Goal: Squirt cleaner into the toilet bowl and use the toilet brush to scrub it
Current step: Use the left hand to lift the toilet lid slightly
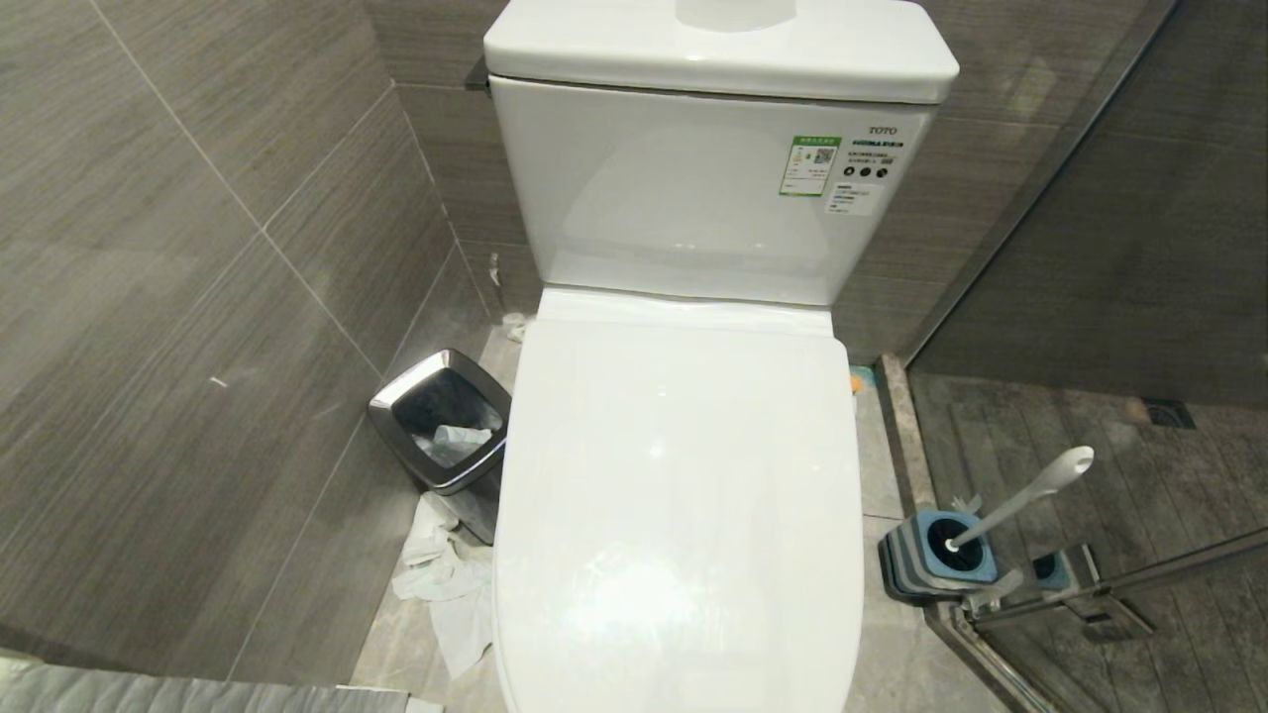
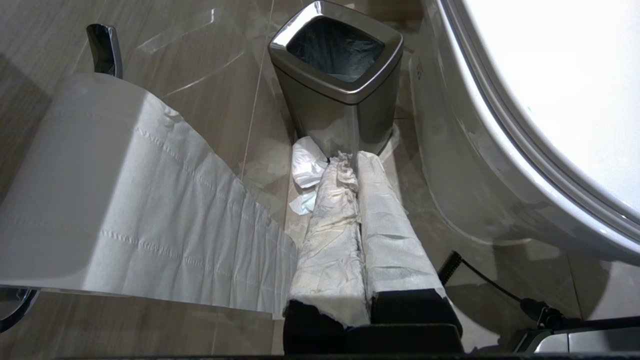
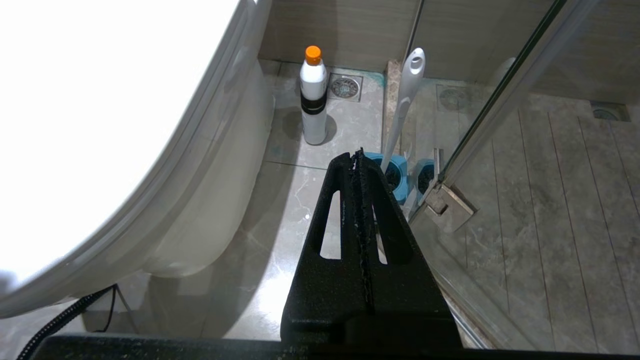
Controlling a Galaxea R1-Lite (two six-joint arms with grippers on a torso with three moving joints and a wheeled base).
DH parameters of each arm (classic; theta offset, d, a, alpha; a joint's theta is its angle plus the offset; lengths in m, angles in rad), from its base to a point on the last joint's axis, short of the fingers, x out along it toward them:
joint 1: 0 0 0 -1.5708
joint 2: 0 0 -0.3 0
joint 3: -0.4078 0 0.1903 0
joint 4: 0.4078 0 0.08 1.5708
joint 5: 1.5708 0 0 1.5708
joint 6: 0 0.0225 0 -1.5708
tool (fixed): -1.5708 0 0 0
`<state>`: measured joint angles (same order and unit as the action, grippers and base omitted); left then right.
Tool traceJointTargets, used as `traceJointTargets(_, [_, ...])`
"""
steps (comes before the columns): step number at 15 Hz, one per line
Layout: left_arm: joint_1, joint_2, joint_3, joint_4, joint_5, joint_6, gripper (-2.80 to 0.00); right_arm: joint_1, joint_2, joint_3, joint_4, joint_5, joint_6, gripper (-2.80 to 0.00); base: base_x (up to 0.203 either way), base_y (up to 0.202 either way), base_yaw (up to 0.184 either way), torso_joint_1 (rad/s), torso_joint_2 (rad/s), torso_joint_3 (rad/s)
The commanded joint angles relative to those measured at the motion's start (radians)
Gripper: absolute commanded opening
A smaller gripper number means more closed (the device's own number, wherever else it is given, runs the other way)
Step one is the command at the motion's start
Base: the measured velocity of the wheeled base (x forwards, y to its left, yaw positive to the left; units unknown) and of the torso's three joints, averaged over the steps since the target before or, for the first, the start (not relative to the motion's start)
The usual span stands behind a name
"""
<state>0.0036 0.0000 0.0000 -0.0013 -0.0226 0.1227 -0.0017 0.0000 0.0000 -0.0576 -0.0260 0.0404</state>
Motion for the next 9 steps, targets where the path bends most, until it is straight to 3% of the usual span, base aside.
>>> traceJointTargets(1, [0.001, 0.0, 0.0, 0.0, 0.0, 0.001, -2.8, 0.0, 0.0, 0.025, -0.001, 0.0, 0.001, -2.8, 0.0, 0.0, 0.0, 0.0, 0.0, 0.0])
traceJointTargets(9, [0.001, 0.001, -0.003, 0.012, -0.01, 0.0, -2.8, -0.001, 0.0, 0.026, -0.001, 0.0, 0.001, -2.8, 0.0, 0.0, 0.0, 0.0, 0.0, 0.0])
